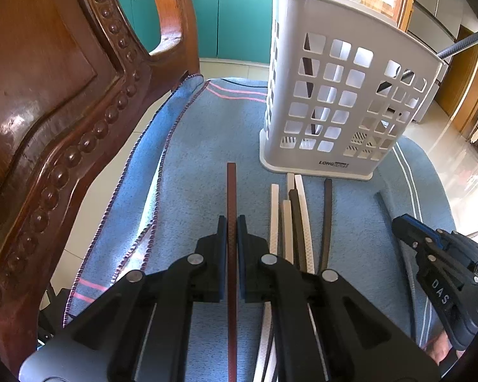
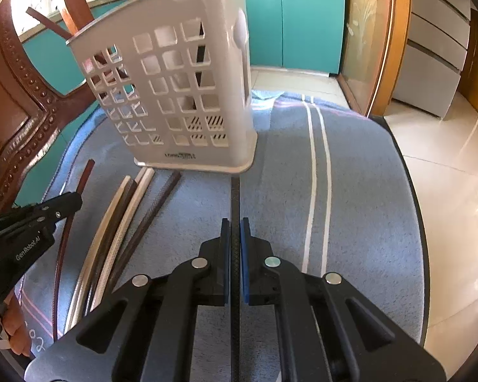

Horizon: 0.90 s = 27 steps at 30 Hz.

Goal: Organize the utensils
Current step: 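Lift both held chopsticks over the white basket and open both tools to drop them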

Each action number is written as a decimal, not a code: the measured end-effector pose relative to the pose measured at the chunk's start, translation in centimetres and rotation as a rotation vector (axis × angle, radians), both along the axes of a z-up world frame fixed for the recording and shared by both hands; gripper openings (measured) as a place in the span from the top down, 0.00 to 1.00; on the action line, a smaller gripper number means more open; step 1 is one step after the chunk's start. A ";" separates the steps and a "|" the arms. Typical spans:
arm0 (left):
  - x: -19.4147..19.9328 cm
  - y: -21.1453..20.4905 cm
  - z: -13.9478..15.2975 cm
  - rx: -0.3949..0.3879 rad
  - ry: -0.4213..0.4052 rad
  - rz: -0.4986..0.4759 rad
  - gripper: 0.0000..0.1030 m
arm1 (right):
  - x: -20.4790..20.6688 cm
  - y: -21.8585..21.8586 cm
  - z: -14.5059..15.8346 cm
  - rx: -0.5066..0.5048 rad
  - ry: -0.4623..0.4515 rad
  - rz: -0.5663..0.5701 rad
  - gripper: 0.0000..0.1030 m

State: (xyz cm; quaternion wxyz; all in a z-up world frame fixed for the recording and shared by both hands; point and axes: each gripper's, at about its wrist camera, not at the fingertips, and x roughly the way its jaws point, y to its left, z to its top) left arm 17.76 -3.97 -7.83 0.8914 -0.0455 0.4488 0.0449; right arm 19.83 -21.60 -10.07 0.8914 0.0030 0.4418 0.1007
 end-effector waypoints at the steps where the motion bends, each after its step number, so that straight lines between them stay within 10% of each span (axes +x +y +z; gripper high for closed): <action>1: 0.0 0.0 0.0 -0.001 0.001 0.000 0.93 | 0.0 0.1 -0.2 -0.005 0.007 0.001 0.86; 7: -0.2 0.2 -0.1 -0.012 -0.001 0.003 0.93 | 0.0 0.8 -0.8 -0.084 0.018 0.013 0.59; 10: -0.3 0.3 0.2 -0.014 -0.014 0.005 0.93 | -0.1 1.1 -0.7 -0.071 0.019 0.045 0.93; 21: -2.0 0.6 2.6 -0.028 -0.102 0.003 0.93 | -2.4 0.7 4.3 0.069 -0.158 0.116 0.94; 27: -5.6 0.7 8.8 -0.045 -0.251 -0.010 0.93 | -5.0 -1.1 10.2 0.186 -0.279 0.157 0.94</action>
